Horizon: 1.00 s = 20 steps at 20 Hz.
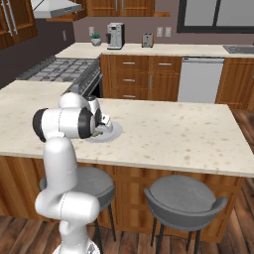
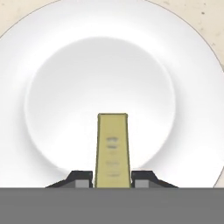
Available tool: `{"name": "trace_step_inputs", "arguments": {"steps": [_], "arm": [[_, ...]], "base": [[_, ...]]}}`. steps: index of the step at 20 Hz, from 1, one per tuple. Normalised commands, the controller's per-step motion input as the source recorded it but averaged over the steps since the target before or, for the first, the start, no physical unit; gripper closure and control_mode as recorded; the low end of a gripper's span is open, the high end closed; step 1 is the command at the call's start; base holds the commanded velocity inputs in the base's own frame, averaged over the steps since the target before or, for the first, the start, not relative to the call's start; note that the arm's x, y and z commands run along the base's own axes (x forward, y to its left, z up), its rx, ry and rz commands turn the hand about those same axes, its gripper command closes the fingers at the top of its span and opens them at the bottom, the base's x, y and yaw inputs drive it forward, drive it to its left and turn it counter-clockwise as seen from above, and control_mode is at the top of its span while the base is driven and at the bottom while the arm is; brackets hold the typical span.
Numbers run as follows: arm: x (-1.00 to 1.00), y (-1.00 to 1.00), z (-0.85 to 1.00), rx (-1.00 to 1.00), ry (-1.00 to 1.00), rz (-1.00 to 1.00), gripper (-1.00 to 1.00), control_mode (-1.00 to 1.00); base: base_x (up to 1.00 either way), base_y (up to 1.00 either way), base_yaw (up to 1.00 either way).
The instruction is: Retrieve the butter from the fridge and place it on a plate on the dining table. Then retrieve the butter knife by the fridge and place it near the plate.
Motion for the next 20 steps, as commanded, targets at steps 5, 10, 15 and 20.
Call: {"name": "trace_step_inputs", "arguments": {"steps": [5,10,15,20], "arm": [[0.12,0.0,-0.22,0.0,0.0,0.0,1.0,-1.0],[0.09,0.0,-0.17,0.0,0.0,0.0,1.0,-1.0],[0.05,0.0,-0.11,0.0,0.0,0.0,1.0,-1.0],[0.12,0.0,-0.01,0.0,0.0,0.0,1.0,-1.0]], "base": [[0.0,0.0,0.0],[0.0,0.0,0.0],[0.0,0.0,0.0],[0.0,0.0,0.0]]}}
